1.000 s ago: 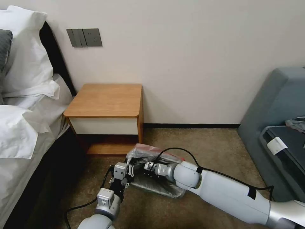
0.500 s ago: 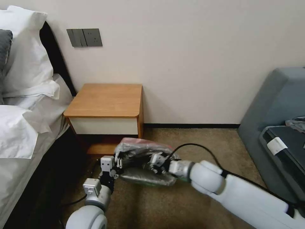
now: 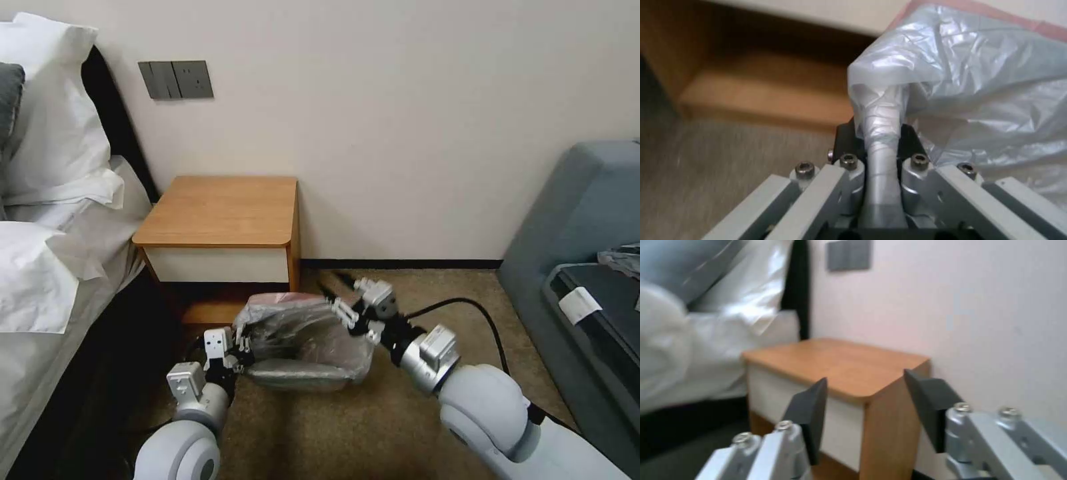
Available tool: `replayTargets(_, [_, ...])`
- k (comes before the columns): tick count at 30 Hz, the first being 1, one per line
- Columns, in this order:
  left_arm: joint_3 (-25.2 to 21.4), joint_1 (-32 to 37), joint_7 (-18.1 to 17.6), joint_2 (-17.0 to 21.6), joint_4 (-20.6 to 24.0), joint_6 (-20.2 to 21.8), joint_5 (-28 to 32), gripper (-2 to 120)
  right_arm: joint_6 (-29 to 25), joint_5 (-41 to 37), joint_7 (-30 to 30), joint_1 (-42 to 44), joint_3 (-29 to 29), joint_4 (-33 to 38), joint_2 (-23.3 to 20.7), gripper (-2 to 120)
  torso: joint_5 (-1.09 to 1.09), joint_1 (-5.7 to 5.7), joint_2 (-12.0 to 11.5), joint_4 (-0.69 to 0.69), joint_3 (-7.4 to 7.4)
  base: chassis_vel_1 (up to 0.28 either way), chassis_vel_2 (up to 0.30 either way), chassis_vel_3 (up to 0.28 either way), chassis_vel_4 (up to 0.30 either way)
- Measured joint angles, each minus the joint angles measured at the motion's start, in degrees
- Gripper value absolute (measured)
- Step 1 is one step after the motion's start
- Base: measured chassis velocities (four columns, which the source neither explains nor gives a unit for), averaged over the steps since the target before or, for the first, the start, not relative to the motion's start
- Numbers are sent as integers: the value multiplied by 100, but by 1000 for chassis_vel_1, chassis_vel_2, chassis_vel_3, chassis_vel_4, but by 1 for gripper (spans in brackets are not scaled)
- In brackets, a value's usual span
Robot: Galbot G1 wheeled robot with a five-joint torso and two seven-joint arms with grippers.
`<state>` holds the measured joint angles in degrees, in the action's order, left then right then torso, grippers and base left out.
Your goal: Pick up the garbage bag from the table and place it over the trash can.
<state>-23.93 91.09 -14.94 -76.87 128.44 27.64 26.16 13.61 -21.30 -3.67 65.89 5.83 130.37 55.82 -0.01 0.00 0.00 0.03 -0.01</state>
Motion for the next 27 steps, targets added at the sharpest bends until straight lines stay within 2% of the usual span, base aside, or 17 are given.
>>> replayTargets(2, [12,27,1,4,-39,307,106,3,-144,-165,-61,452,492,9,363,60,1,0,0,-3,0,0,0,0,0])
replayTargets(4, [17,22,2,14,-64,369,135,3,-164,-189,-61,534,580,12,430,64,1,0,0,-5,0,0,0,0,0])
replayTargets(6, [44,-19,5,48,-208,598,259,3,-219,-316,-57,841,1043,9,754,75,0,0,0,-4,0,0,0,0,0])
replayTargets(7, [44,-19,5,48,-208,598,259,3,-219,-316,-57,841,1043,9,754,75,0,0,0,-4,0,0,0,0,0])
replayTargets(10, [70,-95,-89,49,-279,852,539,3,-241,-385,-29,958,1285,-33,825,90,1,0,0,-4,0,0,0,0,0])
replayTargets(11, [70,-95,-89,49,-279,852,539,3,-241,-385,-29,958,1285,-33,825,90,1,0,0,-4,0,0,0,0,0])
replayTargets(13, [79,-136,-149,35,-341,885,661,3,-250,-386,11,962,1338,-80,828,98,0,0,0,-4,0,0,0,0,0])
replayTargets(21, [60,-102,-236,32,-486,836,881,3,-312,-262,124,973,1251,-203,972,100,0,0,0,-3,1,0,0,0,0])
replayTargets(22, [58,-80,-235,32,-492,819,887,9,-328,-229,146,987,1240,-213,1006,100,1,0,0,-3,1,0,0,0,0])
replayTargets(24, [58,-72,-235,32,-493,811,888,10,-333,-219,158,992,1239,-216,1017,100,1,0,0,-3,1,0,0,0,0])
replayTargets(25, [58,-55,-233,30,-492,790,889,17,-348,-193,194,1015,1238,-225,1036,100,1,0,0,-3,1,0,0,0,0])
replayTargets(26, [58,-55,-233,30,-492,790,889,17,-348,-193,194,1015,1238,-225,1036,100,1,0,0,-3,1,0,0,0,0])
replayTargets(27, [58,-44,-239,28,-489,781,890,21,-358,-174,224,1036,1238,-229,1040,100,1,0,0,-3,1,0,0,0,0])
